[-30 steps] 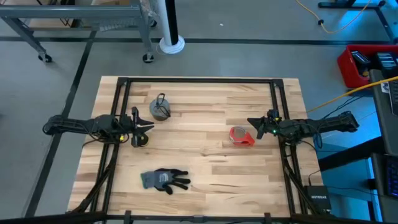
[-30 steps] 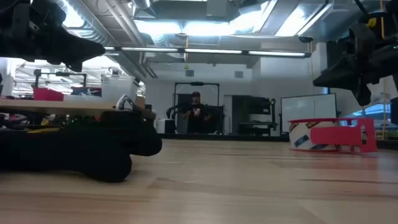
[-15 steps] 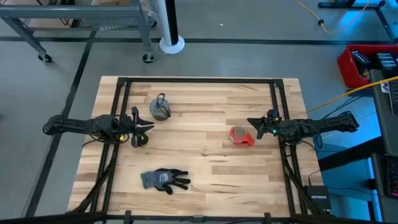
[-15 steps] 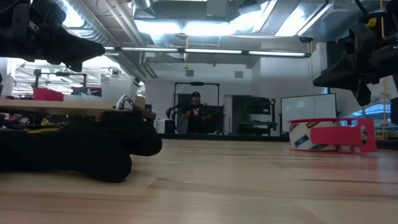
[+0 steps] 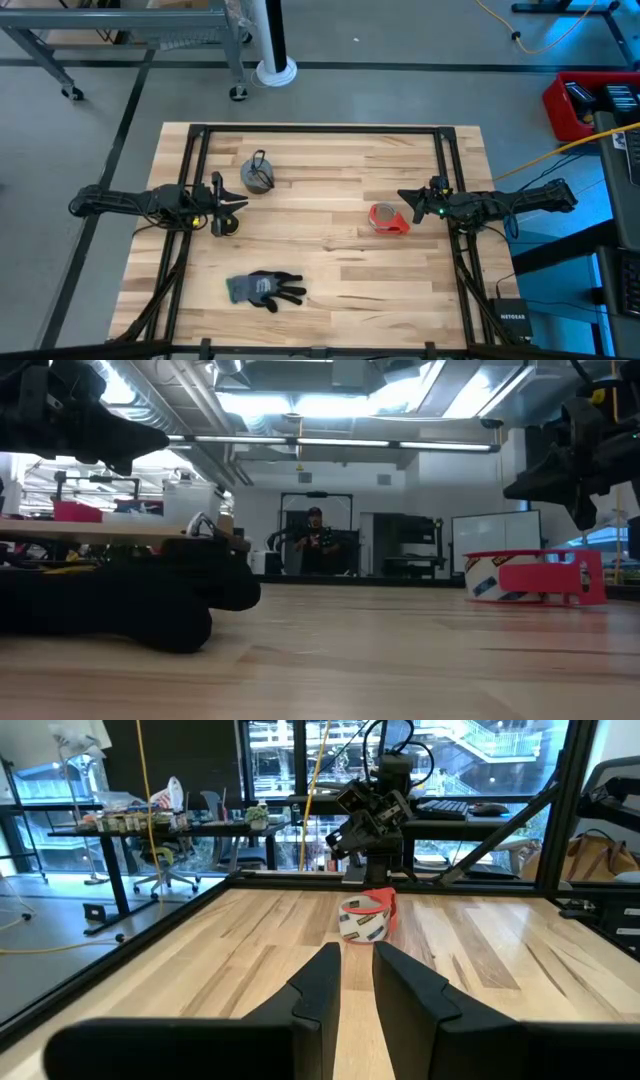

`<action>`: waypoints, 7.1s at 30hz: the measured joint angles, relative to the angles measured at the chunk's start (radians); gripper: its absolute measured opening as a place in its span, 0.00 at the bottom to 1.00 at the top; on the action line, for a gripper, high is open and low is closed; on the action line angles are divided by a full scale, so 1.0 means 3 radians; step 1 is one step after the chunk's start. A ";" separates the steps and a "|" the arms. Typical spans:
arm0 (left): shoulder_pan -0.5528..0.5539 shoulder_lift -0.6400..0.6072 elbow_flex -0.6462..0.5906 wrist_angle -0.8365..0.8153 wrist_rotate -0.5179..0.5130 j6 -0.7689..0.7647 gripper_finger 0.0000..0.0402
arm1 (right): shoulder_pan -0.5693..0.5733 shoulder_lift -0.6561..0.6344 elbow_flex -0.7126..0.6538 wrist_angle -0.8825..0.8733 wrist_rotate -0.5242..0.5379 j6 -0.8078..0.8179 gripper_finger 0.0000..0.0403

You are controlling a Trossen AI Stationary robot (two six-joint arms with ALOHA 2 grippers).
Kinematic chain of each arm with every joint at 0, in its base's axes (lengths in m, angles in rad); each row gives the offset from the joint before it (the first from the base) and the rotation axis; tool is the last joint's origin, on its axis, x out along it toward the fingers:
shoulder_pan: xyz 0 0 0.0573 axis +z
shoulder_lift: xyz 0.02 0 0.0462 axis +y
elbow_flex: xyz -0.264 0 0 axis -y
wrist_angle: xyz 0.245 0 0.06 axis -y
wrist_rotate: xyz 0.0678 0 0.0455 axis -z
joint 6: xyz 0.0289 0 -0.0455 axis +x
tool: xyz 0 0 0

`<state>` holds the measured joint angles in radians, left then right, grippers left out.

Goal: Coil cords
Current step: Uncoil the yellow wire from the spool

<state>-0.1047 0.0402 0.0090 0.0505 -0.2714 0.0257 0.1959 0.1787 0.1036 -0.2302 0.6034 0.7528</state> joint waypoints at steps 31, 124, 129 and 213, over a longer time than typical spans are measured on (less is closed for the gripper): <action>0.0000 0.0000 0.0001 0.0000 0.0000 -0.0155 0.14 | 0.0000 0.0000 0.0000 0.1587 -0.0419 0.0286 0.02; 0.0271 0.2691 0.2111 -0.4060 0.0571 -0.2827 0.34 | 0.0000 0.2985 0.0745 0.2204 -0.1239 0.1483 0.22; 0.0271 0.3116 0.2111 -0.4059 0.0624 -0.2990 0.34 | 0.0000 0.3134 0.0851 0.2206 -0.1414 0.1477 0.22; 0.0112 0.5020 0.1509 0.1187 0.1099 -0.3620 0.02 | 0.0000 0.3175 0.0923 0.2262 -0.1696 0.1040 0.22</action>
<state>-0.0711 1.5463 0.4616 0.4066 0.0583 -1.0603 0.1959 1.1313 0.3805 0.4483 0.0945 1.0649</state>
